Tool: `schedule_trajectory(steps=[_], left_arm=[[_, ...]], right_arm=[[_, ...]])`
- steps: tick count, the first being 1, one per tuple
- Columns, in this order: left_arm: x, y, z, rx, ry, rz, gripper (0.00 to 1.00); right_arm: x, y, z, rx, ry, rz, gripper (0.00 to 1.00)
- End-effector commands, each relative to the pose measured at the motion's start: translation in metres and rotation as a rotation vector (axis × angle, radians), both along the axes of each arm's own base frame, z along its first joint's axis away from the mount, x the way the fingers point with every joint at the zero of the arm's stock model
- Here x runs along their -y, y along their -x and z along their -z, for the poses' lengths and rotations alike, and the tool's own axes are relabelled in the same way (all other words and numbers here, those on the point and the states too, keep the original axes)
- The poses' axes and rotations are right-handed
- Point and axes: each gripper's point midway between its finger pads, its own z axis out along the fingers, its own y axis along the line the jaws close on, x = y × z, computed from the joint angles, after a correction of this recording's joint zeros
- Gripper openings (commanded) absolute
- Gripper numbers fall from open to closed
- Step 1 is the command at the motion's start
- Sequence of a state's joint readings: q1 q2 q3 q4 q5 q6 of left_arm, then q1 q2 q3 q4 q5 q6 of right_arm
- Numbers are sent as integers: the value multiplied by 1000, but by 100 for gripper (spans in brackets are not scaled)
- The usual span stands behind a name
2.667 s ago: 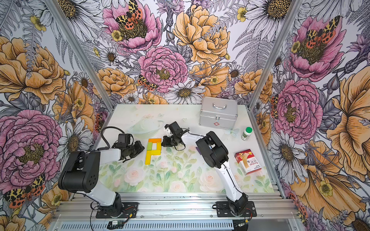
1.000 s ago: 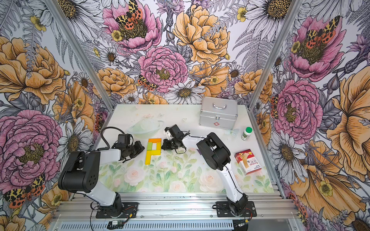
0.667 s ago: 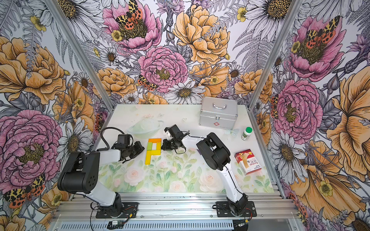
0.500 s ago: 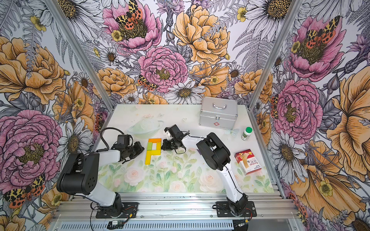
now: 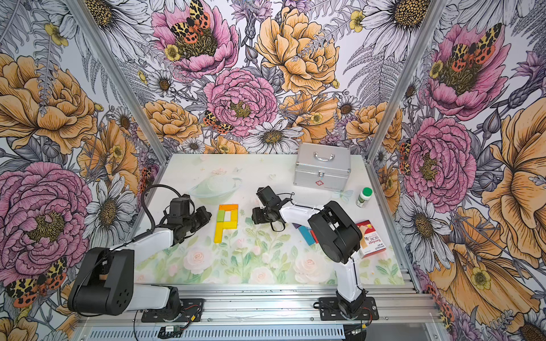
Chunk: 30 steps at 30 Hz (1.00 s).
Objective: Assemble the letter p with building blocks
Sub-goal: Move the building block to the center of the board.
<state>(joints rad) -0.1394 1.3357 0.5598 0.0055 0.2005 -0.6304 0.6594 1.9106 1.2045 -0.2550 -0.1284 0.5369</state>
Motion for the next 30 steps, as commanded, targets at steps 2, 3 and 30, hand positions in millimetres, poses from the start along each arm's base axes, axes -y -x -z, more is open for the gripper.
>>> schedule_trajectory(steps=[2,3,30], left_arm=[[24,1,-29,104,-32,44,2],[32,1,-34,116,-33,61,4],[186,11,-43,110,-2,382,15]], right_arm=[[69,-13,-6,70,137,167,99],[79,-11,-3,58,144,184,99],[195,-17,13,47,399,319,90]])
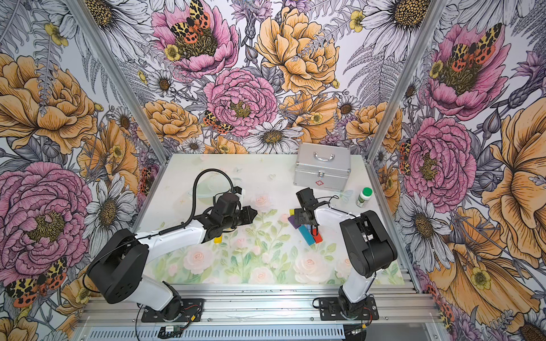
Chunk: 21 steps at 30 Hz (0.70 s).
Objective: Assemble the letter p with building blocks
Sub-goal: Move the building block to the center of the board.
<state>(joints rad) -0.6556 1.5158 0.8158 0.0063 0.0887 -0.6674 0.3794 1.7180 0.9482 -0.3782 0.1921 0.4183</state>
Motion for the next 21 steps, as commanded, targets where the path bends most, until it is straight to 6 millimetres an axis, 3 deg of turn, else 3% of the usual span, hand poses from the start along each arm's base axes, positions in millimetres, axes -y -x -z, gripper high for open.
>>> schedule_trajectory(steps=[1,10,21], left_arm=[[0,-6,-7,22,20,-26,15],[-6,-7,1,2,15,-40,16],[-14,-10,3,-6,19,-50,16]], right_arm=[[-6,-18,-10,36,15,-24,90],[-35,-37,-10,19,-96,-65,88],[-60,-33,18,-52,-123,-81,88]])
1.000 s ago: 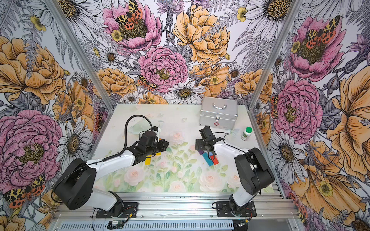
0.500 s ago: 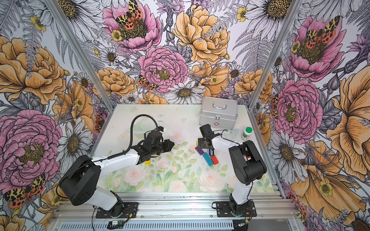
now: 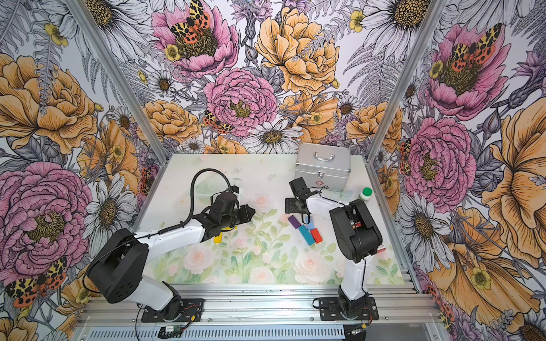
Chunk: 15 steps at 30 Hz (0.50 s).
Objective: Assemble the letter p with building blocks
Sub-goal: Move the building block to the center of the board.
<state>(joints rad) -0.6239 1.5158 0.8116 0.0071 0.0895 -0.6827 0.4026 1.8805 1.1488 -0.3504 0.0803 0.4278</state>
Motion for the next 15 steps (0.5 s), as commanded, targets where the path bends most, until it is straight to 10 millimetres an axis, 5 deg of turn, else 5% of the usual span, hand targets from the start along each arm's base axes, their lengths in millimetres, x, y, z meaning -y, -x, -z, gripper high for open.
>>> schedule_trajectory(steps=[1,15], left_arm=[[-5,-2,2,5,9,-10,16],[-4,3,17,-22,23,-6,16]], right_arm=[[-13,16,22,-76,0,-25,88],[-50,12,37,-89,-75,17,84]])
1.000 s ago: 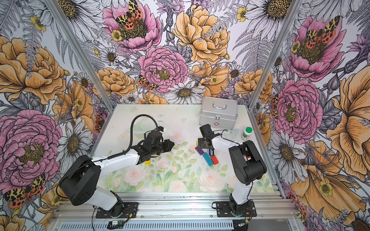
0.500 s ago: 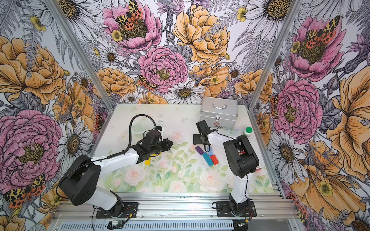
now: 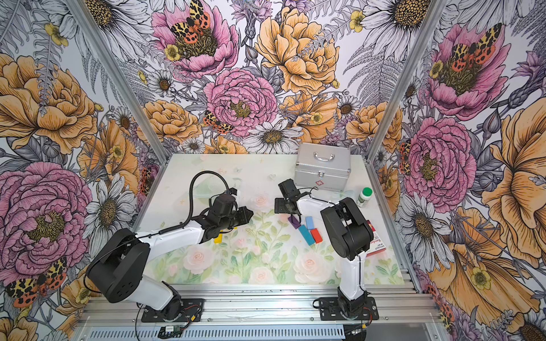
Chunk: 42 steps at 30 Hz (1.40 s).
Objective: Assemble the letter p with building blocks
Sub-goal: Move the building block to the center of the board.
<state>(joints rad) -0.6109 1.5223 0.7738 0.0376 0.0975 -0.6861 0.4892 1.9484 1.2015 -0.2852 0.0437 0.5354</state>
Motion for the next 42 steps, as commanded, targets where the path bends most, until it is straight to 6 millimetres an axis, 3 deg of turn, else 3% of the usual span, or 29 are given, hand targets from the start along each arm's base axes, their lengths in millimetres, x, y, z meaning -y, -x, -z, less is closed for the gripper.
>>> schedule_trajectory(steps=[1,13,20,23,30,32,37,42], left_arm=[[3,1,4,-5,27,3,16],[2,3,8,-9,31,-3,16],[3,2,10,-11,31,-1,16],[2,0,9,-11,37,-7,16],[19,-5,-6,8,77,32,16],[31,-3,-7,1,90,61,16],[57,5,-4,-33,126,109,16],[62,8,-8,-35,166,100,26]], right_arm=[[2,15,34,-99,19,32,84],[-29,15,37,-103,-60,53,84],[-20,28,44,-108,-26,56,82],[-12,30,30,-41,-43,78,81],[2,26,-49,163,-75,69,80],[8,27,-61,171,-80,56,80],[21,38,-64,144,-39,-59,80],[36,53,-46,81,79,-145,81]])
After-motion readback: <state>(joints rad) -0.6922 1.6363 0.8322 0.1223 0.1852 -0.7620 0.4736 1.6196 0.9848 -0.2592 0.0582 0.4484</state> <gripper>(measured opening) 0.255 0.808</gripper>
